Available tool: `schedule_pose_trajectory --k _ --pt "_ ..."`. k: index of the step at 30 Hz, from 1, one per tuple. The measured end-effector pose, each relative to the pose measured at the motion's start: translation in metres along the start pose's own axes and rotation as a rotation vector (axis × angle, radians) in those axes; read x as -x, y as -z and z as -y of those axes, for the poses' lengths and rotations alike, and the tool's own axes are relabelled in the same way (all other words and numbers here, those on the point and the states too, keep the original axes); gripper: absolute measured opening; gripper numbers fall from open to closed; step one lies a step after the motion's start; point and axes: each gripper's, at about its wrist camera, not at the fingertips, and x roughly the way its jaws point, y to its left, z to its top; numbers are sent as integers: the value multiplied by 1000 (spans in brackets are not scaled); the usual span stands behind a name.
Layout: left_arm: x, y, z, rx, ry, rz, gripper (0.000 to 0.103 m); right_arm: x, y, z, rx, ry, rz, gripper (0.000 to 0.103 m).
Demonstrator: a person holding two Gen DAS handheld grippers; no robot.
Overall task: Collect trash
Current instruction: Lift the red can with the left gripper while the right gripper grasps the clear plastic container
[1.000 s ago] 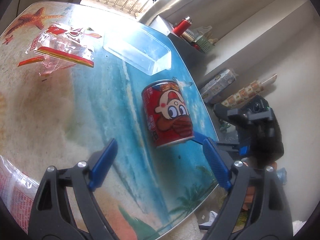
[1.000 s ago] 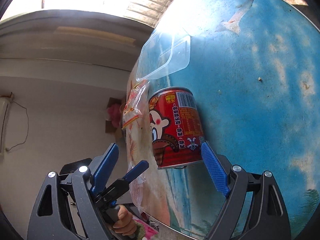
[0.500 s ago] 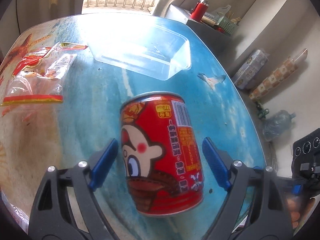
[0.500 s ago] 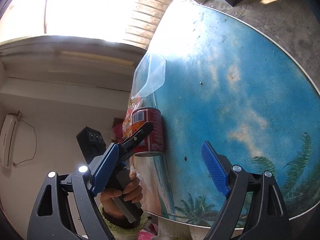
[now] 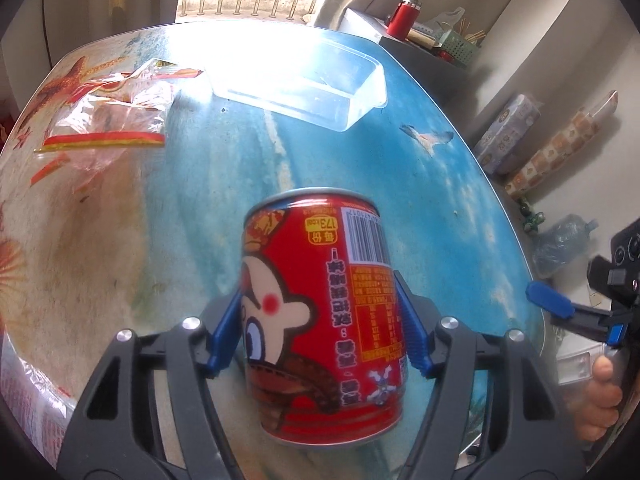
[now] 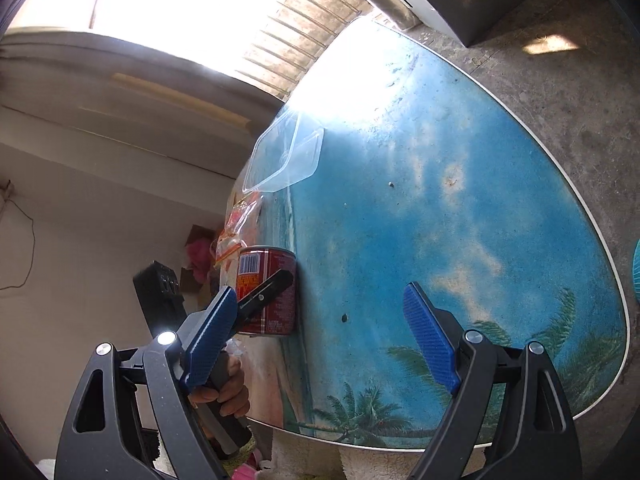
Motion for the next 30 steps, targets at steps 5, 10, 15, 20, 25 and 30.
schedule_pose_trajectory --k 5,10,15,20,25,30 --pt "16 26 -2 -4 1 6 64 -19 -36 -32 84 34 8 83" --pt "21 38 -2 -20 6 15 62 -60 -79 -55 113 106 15 80" --pt "23 43 -4 -32 17 15 62 -106 -113 -61 103 210 9 73" --pt "24 43 -4 -29 34 14 62 -147 -131 -63 116 303 -14 63" --pt "22 43 -4 -39 44 11 62 -168 -134 -62 137 375 -34 38" --pt "22 42 -5 -36 52 12 62 -161 -129 -53 114 342 -42 11"
